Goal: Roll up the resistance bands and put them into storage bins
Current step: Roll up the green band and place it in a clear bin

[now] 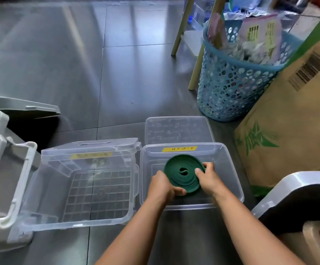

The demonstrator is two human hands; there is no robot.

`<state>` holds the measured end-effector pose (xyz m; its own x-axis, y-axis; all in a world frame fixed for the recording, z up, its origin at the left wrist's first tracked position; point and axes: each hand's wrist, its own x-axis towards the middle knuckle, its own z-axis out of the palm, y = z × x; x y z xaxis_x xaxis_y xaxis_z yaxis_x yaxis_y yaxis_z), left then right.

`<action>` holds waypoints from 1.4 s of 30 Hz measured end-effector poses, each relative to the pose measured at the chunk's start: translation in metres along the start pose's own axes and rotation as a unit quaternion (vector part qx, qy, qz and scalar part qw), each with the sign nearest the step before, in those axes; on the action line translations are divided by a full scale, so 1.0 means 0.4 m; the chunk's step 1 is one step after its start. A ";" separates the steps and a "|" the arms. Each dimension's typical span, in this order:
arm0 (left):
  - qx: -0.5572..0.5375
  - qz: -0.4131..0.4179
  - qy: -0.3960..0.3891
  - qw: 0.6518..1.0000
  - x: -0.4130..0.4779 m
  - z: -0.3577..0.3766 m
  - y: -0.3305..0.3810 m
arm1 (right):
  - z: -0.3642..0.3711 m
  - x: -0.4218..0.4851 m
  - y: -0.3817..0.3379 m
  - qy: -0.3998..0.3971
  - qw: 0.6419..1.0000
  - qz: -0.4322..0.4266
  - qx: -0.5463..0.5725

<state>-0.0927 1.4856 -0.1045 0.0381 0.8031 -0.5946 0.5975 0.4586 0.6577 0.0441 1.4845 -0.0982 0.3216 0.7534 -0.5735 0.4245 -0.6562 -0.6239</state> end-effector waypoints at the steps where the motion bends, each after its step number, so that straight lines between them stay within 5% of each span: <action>1: 0.005 -0.004 0.005 1.000 -0.001 -0.001 0.000 | 0.001 0.001 0.000 0.005 1.000 0.002 -0.010; 14: -0.034 0.034 -0.007 0.999 -0.026 -0.028 0.022 | -0.005 -0.006 -0.012 0.071 0.990 -0.068 -0.099; 35: -0.087 -0.001 -0.032 0.996 0.005 -0.022 -0.004 | -0.014 0.016 -0.011 0.090 0.990 -0.106 -0.026; 38: -0.027 -0.004 -0.033 0.999 -0.008 -0.031 0.006 | -0.021 0.008 -0.015 0.118 0.982 -0.135 -0.065; 42: 0.213 0.058 0.057 0.974 -0.054 -0.059 0.055 | -0.046 -0.002 -0.025 0.248 0.927 -0.247 -0.136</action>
<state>-0.0993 1.4874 -0.0663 0.0514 0.8884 -0.4561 0.8737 0.1812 0.4514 0.0551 1.4911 -0.0819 0.3525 0.9302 0.1027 0.8000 -0.2425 -0.5488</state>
